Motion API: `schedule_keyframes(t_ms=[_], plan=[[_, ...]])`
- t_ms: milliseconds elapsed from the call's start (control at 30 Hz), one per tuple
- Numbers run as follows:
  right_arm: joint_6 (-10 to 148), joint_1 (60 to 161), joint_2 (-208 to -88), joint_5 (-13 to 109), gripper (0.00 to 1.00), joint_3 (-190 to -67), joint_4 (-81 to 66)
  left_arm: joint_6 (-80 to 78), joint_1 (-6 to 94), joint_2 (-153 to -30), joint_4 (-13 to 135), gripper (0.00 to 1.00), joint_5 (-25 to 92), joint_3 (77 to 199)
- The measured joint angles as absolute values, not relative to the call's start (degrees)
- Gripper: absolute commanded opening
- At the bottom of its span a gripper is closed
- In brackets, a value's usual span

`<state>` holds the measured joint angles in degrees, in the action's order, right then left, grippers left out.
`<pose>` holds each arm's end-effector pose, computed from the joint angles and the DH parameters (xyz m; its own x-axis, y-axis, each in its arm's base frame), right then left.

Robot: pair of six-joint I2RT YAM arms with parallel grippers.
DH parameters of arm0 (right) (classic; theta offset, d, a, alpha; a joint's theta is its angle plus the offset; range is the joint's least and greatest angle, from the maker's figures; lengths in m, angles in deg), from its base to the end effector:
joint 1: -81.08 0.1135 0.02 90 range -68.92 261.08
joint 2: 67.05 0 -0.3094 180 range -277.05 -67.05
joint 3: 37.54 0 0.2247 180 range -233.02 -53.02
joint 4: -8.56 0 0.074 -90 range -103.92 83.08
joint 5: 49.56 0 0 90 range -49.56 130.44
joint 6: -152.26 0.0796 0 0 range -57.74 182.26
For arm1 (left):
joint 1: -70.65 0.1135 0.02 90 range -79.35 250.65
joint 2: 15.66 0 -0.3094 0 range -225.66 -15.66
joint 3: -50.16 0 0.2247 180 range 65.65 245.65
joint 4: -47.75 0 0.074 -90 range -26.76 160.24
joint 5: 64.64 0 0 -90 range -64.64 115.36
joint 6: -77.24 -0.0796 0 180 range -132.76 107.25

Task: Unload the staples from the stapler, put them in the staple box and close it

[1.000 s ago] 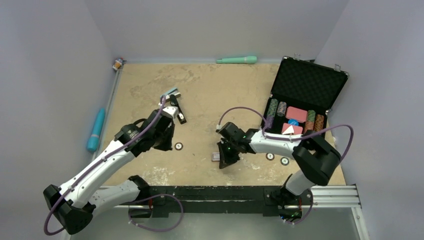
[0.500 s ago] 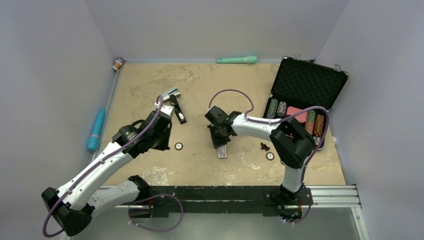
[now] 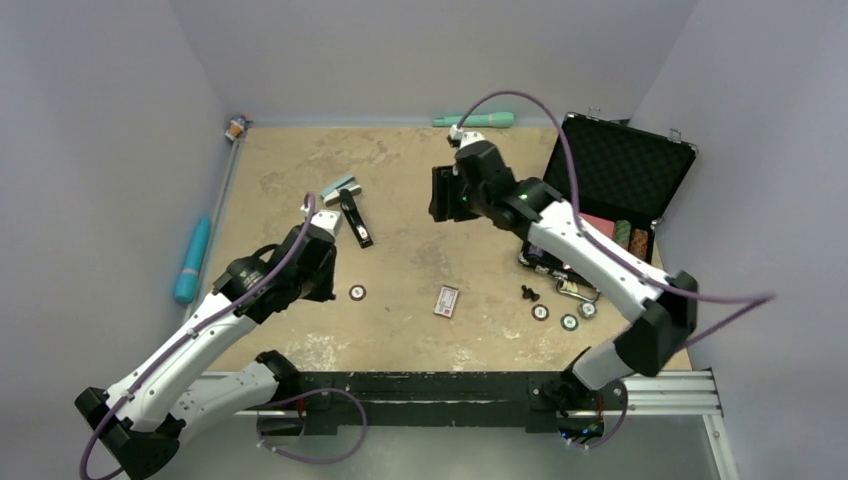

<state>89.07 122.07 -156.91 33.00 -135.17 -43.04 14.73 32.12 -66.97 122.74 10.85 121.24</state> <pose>0.2726 0.2232 0.3474 -0.7281 -0.0402 -0.6843 -0.2818 0.9276 0.2453 0.1096 -0.0618 0.3069 -0.7967 0.0632 -0.6010 0.1392 0.9870 -0.0808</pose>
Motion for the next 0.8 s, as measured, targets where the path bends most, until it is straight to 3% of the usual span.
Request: schedule_keyframes(t_ms=[33, 67, 100, 167, 367, 800], plan=[[88.7, 122.2, -154.5, 33.0, 0.86, -136.4, -42.5, 14.8, 32.1, -66.4, 122.7, 0.53, 10.7, 121.2], [88.2, 122.3, -152.1, 33.0, 0.92, -137.5, -41.9, 14.7, 32.1, -66.0, 122.7, 0.68, 10.7, 121.2], [87.6, 122.4, -149.4, 33.1, 0.98, -139.0, -41.6, 14.7, 32.1, -65.6, 122.7, 0.8, 10.7, 121.2], [87.2, 122.4, -146.4, 33.0, 0.99, -140.6, -40.8, 15.1, 32.1, -64.9, 122.6, 0.92, 10.3, 121.2], [87.1, 122.4, -140.3, 30.9, 0.99, -140.4, -40.4, 15.7, 32.1, -64.7, 123.5, 0.99, 8.6, 121.7], [92.6, 122.4, -122.6, 29.2, 0.99, -133.3, -36.0, 8.8, 34.6, -65.7, 119.9, 1.0, -3.2, 125.4]])
